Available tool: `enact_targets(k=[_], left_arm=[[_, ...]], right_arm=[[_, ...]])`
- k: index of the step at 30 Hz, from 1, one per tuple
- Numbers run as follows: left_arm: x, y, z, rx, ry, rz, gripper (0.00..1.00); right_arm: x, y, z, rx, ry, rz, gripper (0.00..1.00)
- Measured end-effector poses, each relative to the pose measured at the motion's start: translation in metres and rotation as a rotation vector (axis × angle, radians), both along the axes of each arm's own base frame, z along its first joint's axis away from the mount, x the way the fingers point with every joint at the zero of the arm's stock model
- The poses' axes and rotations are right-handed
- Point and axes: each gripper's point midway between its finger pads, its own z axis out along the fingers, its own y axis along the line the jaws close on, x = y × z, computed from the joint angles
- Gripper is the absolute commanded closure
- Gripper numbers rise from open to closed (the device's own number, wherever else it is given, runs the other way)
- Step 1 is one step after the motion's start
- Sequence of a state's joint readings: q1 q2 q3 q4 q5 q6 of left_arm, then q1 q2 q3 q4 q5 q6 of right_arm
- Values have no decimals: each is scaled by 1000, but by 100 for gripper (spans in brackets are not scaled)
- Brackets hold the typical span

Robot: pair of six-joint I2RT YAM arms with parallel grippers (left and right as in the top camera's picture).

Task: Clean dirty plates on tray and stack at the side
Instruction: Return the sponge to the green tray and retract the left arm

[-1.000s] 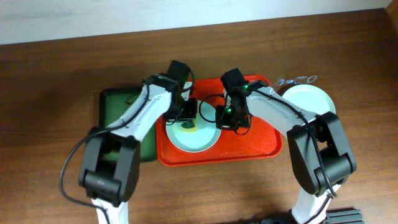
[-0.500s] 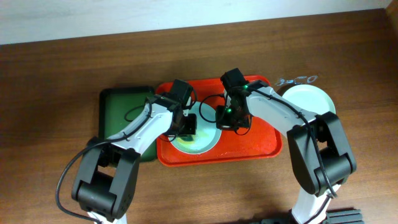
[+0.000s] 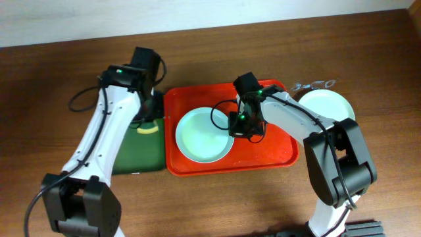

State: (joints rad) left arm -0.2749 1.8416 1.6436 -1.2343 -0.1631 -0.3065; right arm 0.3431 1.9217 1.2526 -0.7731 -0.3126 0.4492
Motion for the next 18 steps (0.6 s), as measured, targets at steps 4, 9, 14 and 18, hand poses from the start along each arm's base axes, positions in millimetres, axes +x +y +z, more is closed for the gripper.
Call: enact_targets(k=[4,9,14,18], left_arm=[[-4,36,-36,62,26,72,100],[-18,50,-89,70,50,58,100],[-20,42,-97,34,66,-27,38],[-21,41,-79,32,92,-32,2]], right_arm=[[0,0,0,1,-1,0,86],[1,0,0,-6,-6,2,39],[3,-4,-2,-35,-16,-3,63],[3,-6,-2,-45,-19,-4,43]])
